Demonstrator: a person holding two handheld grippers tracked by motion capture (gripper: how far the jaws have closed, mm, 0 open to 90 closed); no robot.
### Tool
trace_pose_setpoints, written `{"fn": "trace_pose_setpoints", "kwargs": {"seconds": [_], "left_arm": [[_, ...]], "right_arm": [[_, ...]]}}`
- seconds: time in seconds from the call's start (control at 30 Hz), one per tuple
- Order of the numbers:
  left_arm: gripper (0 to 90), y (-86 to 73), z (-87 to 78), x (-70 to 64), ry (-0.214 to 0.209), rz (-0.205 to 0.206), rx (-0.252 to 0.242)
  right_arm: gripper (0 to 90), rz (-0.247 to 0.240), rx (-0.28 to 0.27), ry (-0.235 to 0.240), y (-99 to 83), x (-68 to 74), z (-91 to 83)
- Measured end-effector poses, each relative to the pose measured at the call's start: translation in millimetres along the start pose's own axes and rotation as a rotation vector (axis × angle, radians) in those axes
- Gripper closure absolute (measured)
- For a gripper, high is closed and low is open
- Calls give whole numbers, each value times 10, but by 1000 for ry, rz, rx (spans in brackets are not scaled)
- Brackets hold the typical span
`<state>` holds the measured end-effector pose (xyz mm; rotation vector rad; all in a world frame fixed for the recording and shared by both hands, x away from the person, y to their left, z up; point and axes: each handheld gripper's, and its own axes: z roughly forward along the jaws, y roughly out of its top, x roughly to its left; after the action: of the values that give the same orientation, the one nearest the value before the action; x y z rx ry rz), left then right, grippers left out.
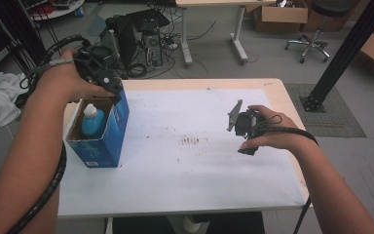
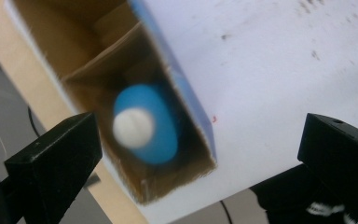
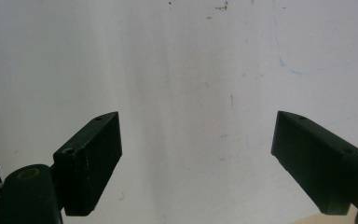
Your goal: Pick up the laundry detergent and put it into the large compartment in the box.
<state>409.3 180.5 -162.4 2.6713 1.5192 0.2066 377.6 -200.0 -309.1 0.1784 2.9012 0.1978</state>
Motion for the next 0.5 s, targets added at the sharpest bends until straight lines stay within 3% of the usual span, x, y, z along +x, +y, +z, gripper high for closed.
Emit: {"fn": "trace_pose_setpoints", "kwargs": {"seconds": [0.03, 0.2, 0.33, 0.4, 0.43, 0.5], "left_arm": [[1, 0, 0, 0, 0, 0, 0], [1, 65, 6, -181, -16, 164, -51], [1, 104, 31, -379, -50, 355, -58], [1, 116, 79, -556, -61, 482, -61], [1, 116, 79, -556, -61, 482, -61], [1, 122, 129, -699, -61, 571, -55]], "right_arm": [[162, 0, 0, 0, 0, 0, 0], [162, 2, 5, 2, -3, -24, -28], [162, -5, -4, 5, -6, -43, -62], [162, -7, 2, 10, -4, -56, -76], [162, -7, 2, 10, -4, -56, -76], [162, -4, 7, 10, -4, -66, -80]]}}
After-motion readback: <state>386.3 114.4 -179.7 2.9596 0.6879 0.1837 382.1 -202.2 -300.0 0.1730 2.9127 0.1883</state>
